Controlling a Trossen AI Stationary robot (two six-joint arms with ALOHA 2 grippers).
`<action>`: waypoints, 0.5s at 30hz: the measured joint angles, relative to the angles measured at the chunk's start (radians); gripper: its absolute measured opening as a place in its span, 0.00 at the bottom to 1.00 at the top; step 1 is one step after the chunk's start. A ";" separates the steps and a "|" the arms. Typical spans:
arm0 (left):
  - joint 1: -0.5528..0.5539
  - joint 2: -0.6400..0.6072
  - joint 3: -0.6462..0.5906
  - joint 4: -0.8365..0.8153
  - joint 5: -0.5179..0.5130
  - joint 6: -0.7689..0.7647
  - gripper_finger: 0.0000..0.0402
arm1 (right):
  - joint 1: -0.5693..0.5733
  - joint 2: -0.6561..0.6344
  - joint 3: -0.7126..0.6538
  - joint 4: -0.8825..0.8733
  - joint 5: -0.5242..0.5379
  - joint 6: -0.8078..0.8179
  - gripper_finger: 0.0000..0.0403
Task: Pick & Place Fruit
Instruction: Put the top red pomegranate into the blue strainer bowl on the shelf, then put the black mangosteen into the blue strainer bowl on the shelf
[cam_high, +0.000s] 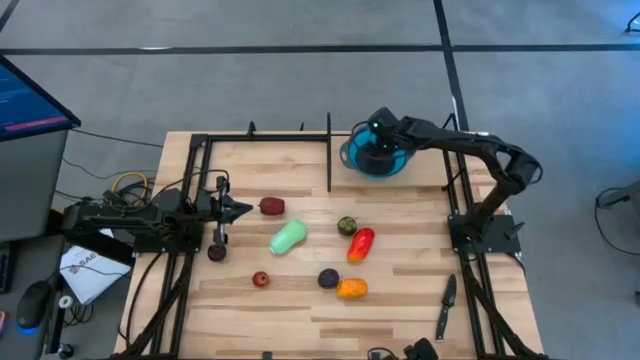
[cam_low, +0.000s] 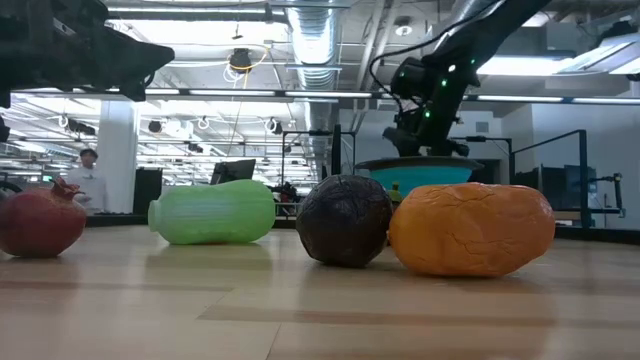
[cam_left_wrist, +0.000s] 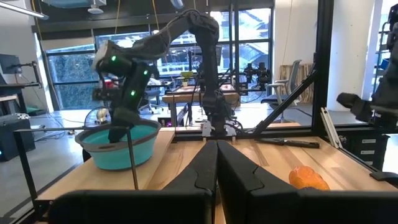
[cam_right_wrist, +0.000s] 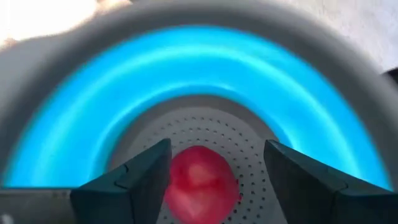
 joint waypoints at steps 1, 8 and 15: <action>0.000 0.000 0.000 0.000 0.000 0.000 0.01 | -0.001 -0.017 0.000 0.000 0.000 0.000 0.61; 0.000 0.000 0.000 0.004 0.000 0.000 0.01 | 0.069 -0.178 0.000 -0.029 0.000 -0.015 0.55; 0.000 0.000 0.000 0.008 0.000 0.000 0.01 | 0.411 -0.294 0.000 -0.031 -0.003 -0.052 0.49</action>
